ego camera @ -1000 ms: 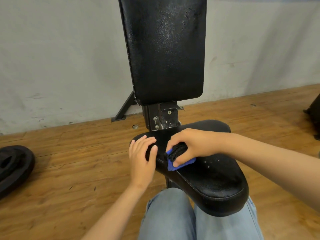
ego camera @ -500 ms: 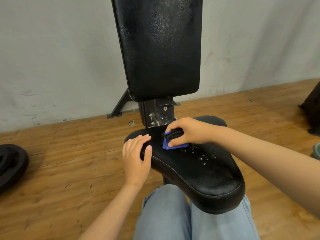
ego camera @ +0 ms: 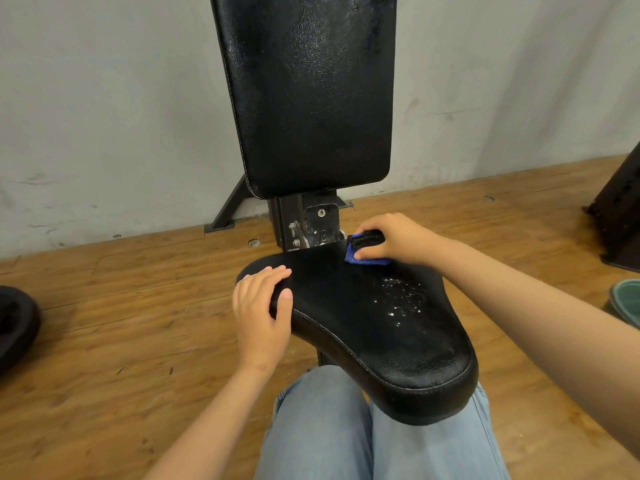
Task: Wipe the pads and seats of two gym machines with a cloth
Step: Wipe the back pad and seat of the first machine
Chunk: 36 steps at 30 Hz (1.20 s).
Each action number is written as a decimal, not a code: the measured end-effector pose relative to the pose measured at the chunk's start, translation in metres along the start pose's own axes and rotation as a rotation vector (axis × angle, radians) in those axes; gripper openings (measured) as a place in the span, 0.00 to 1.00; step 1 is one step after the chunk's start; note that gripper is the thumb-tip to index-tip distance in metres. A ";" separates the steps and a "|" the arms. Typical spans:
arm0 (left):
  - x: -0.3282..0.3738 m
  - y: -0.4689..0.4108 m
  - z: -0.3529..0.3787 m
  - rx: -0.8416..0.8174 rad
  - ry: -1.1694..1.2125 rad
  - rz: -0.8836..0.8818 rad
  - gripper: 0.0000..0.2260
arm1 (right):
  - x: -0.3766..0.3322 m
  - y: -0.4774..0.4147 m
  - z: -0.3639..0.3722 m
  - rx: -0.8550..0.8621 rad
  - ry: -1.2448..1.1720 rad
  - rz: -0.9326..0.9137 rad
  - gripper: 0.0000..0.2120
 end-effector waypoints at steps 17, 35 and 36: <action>-0.001 0.000 0.003 0.011 -0.007 0.006 0.20 | 0.002 0.038 -0.010 -0.025 -0.081 -0.014 0.08; 0.002 0.001 0.001 -0.009 -0.013 0.014 0.22 | -0.009 0.078 -0.008 -0.013 -0.191 -0.055 0.08; 0.002 0.001 0.001 -0.011 -0.013 0.017 0.22 | -0.003 0.075 -0.011 0.027 -0.167 -0.048 0.08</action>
Point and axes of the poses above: each hand's wrist, its own y-axis away from the middle knuckle, its own z-axis out of the palm, x = y × z, the point moved 3 cm from there along -y, towards the middle knuckle, and after that the axes turned 15 degrees about -y, right-handed, at the moved point
